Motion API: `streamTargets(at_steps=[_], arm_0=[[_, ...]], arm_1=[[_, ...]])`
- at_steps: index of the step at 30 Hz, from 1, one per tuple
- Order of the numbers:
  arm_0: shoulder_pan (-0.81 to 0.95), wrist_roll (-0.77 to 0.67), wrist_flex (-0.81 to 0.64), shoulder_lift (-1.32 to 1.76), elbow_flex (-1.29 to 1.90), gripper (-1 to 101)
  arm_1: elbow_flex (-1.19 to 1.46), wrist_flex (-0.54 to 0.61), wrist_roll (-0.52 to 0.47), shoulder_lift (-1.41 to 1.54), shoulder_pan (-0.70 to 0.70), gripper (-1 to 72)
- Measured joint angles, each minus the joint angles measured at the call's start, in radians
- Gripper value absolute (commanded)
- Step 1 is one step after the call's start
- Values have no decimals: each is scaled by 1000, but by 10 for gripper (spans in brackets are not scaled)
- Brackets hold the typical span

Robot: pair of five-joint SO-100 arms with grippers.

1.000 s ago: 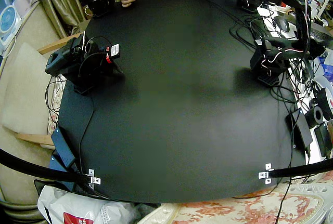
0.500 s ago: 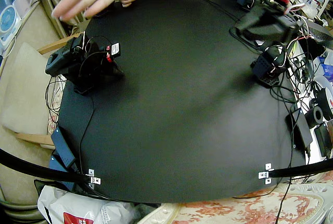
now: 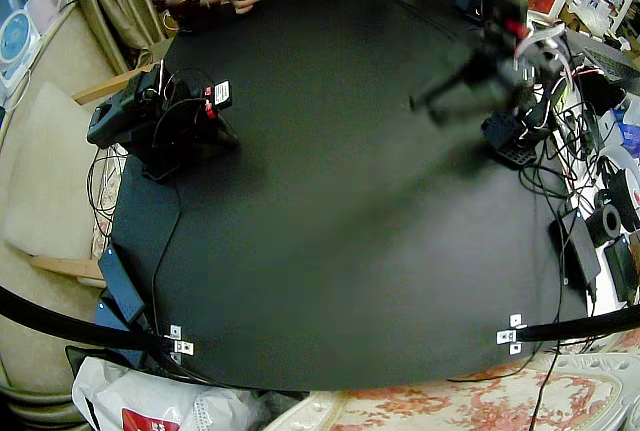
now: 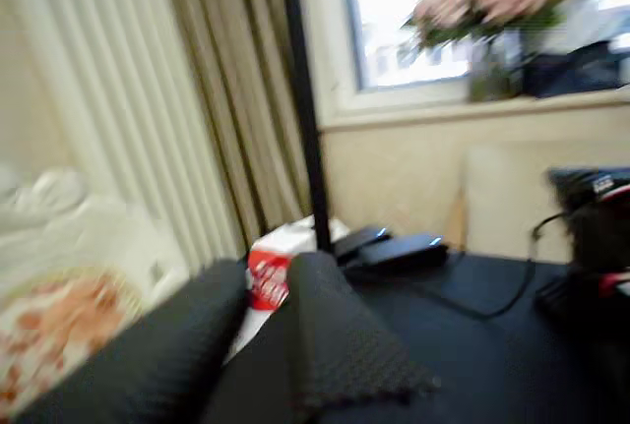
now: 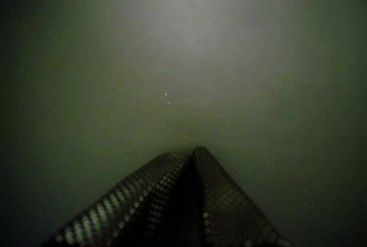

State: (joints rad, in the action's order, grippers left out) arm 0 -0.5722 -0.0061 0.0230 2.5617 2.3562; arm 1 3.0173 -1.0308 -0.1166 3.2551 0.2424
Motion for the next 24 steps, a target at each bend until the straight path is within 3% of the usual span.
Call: streamTargets(at_steps=[1, 2, 4, 6, 7, 9, 11, 12, 14, 17, 19, 23, 24], arm_0=[[-3, -2, 2, -3, 8, 2], [5, 26, 29, -28, -17, 0], [71, 97, 247, -173, -287, 0], [120, 98, 321, -150, -397, 52], [143, 97, 316, -69, -321, 0], [215, 115, 336, 106, -138, 0], [282, 150, 486, 183, -209, 131], [311, 155, 535, 209, -235, 131], [380, 146, 574, 314, -207, 3], [454, 103, 571, 548, 38, 0], [497, 81, 624, 623, 80, 130], [641, 195, 940, 474, -301, 74], [664, 207, 962, 453, -336, 87]], arm_1=[[0, 0, 0, 0, 0, -3], [0, 0, 0, 0, 0, -3], [0, 0, 0, 0, 0, -3], [0, 0, 0, 0, 0, -3], [0, 0, 0, 0, 0, -3], [0, 0, 0, 0, 0, -3], [0, 0, 0, 0, -2, -3], [0, 0, 0, 0, -12, -3], [0, 0, 0, 0, -11, -3], [0, 0, 0, 0, -11, -3], [0, -2, 3, 0, -11, -3], [0, -2, 9, 0, -11, -3], [0, -2, 9, 0, -11, -3]])
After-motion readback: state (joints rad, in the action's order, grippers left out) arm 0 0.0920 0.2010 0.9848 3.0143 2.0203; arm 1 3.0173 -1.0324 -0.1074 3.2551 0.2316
